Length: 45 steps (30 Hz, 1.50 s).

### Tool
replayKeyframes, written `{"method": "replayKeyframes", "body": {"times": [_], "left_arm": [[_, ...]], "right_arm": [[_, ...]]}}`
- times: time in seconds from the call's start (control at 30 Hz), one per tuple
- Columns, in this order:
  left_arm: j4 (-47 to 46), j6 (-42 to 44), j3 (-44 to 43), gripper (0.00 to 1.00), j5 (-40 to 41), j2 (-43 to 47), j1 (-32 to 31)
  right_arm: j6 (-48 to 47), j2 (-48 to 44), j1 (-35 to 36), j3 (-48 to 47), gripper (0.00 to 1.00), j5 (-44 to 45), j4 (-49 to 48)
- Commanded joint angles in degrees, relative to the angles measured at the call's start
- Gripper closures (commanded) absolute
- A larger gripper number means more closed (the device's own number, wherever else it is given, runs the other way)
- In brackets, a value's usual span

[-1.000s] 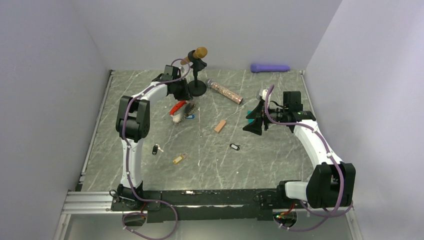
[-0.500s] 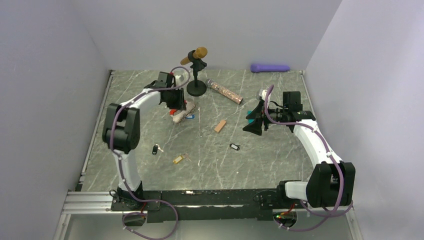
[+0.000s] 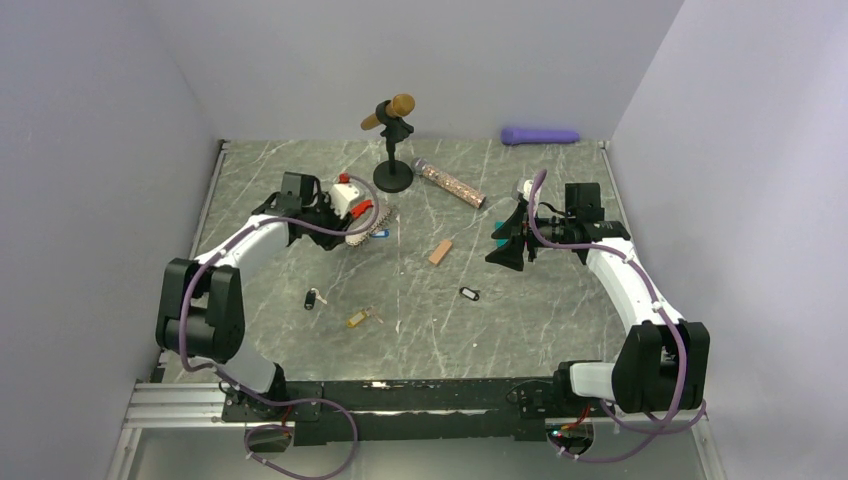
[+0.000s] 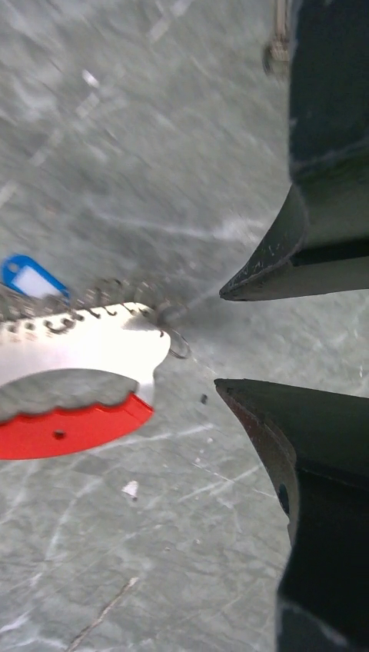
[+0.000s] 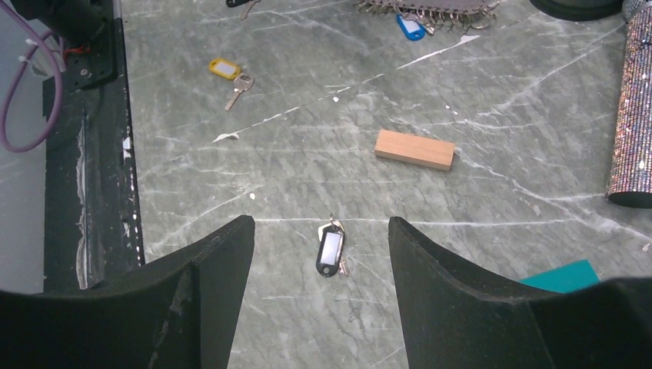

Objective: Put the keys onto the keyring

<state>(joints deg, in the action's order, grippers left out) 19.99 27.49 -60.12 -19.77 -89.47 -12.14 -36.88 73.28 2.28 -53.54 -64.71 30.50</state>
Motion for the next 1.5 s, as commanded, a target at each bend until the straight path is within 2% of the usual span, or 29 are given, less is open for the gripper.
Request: {"method": "replayKeyframes", "body": {"times": [0.0, 0.2, 0.4, 0.73, 1.07, 1.47], "left_arm": [[-4.51, 14.33, 2.98, 0.53, -4.33, -1.38, 2.42], [-1.71, 20.34, 0.91, 0.56, -6.47, -5.23, 3.17], [-3.34, 23.22, 1.13, 0.57, -7.47, -6.59, 3.01], [-0.98, 28.09, -1.95, 0.57, 0.30, -11.71, -1.32], [-2.69, 27.86, -1.58, 0.61, 7.16, -12.99, -2.36], [-3.92, 28.14, 0.29, 0.58, 6.56, -10.56, -0.94]], "right_arm": [[-1.69, -0.35, -0.25, -0.81, 0.32, -2.45, 0.83], [-2.35, -0.29, -0.22, -0.91, 0.31, -2.63, 1.38], [-4.34, 0.84, -0.26, -1.87, 0.32, -2.81, 3.81], [-4.03, 0.19, -0.22, -1.82, 0.32, -3.05, 3.60], [-3.90, -0.04, -0.26, -1.83, 0.31, -3.32, 3.56], [-4.26, -0.08, -0.25, -1.92, 0.31, -3.32, 3.95]]}}
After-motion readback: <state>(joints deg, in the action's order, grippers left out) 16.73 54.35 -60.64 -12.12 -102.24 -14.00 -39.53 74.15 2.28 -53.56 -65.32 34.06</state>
